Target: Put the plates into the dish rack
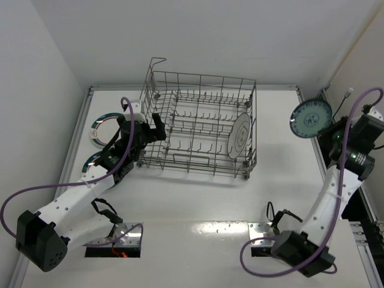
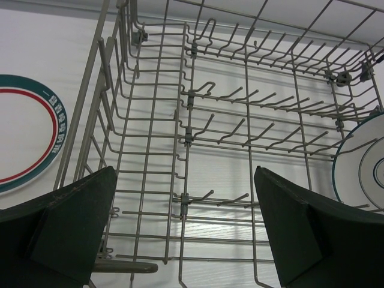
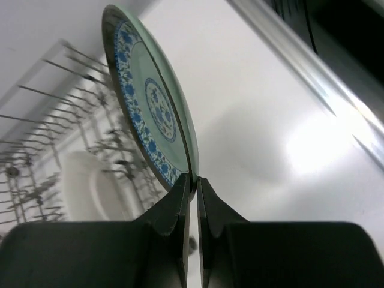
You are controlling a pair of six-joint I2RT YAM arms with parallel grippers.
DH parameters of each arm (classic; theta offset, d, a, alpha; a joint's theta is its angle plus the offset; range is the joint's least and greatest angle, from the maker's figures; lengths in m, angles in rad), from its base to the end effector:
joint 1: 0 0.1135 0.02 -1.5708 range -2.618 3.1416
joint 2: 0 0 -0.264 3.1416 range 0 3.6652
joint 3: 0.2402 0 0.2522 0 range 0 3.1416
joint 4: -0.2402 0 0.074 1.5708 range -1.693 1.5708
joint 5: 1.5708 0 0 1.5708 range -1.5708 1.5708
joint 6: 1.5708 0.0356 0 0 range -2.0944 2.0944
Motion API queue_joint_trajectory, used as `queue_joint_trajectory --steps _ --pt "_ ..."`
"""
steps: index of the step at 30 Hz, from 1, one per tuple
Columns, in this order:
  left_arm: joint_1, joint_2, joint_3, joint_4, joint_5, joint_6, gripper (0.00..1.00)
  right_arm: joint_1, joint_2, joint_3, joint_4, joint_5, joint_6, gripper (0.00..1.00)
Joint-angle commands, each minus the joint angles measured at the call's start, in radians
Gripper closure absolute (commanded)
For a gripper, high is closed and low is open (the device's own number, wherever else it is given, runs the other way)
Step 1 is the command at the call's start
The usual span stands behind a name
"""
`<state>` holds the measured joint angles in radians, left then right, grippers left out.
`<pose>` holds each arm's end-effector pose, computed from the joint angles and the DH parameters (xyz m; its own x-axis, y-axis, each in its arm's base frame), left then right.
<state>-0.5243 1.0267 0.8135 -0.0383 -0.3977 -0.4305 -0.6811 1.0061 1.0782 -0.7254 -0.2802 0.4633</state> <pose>0.2137 -0.1077 0.3196 -0.2529 -0.2982 -0.9204 0.0344 0.9479 -0.3166 0.1652 -0.1212 0.3482 -0.2282 0.7378 -0.6353 0.5997 0.6205 0.5053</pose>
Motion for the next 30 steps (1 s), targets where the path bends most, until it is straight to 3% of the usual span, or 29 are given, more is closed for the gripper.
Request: queue_joint_trajectory --steps 1,10,16,17,23,28,30 --pt "-0.016 0.012 -0.02 -0.051 -0.021 -0.028 0.01 0.069 -0.04 0.153 -0.135 0.102 0.054 1.0" --pt "-0.016 0.012 -0.02 -0.051 -0.039 -0.028 0.01 0.339 -0.069 0.195 -0.065 0.203 0.155 1.0" --pt "-0.016 0.012 -0.02 -0.051 -0.039 -0.028 0.01 0.639 -0.037 0.175 -0.022 0.387 0.225 1.0" --pt "-0.016 0.012 -0.02 -0.051 -0.049 -0.028 0.01 0.743 -0.009 0.175 -0.013 0.43 0.239 1.0" --pt "-0.016 0.012 -0.02 -0.051 -0.058 -0.028 0.01 1.081 0.184 0.275 -0.115 0.712 0.368 1.0" --pt "-0.016 0.003 -0.02 -0.06 -0.067 -0.028 0.01 1.207 0.444 0.46 -0.324 0.963 0.457 1.0" --pt "-0.016 0.003 -0.02 -0.06 -0.067 -0.028 0.01 1.229 0.471 0.483 -0.347 1.018 0.466 1.0"
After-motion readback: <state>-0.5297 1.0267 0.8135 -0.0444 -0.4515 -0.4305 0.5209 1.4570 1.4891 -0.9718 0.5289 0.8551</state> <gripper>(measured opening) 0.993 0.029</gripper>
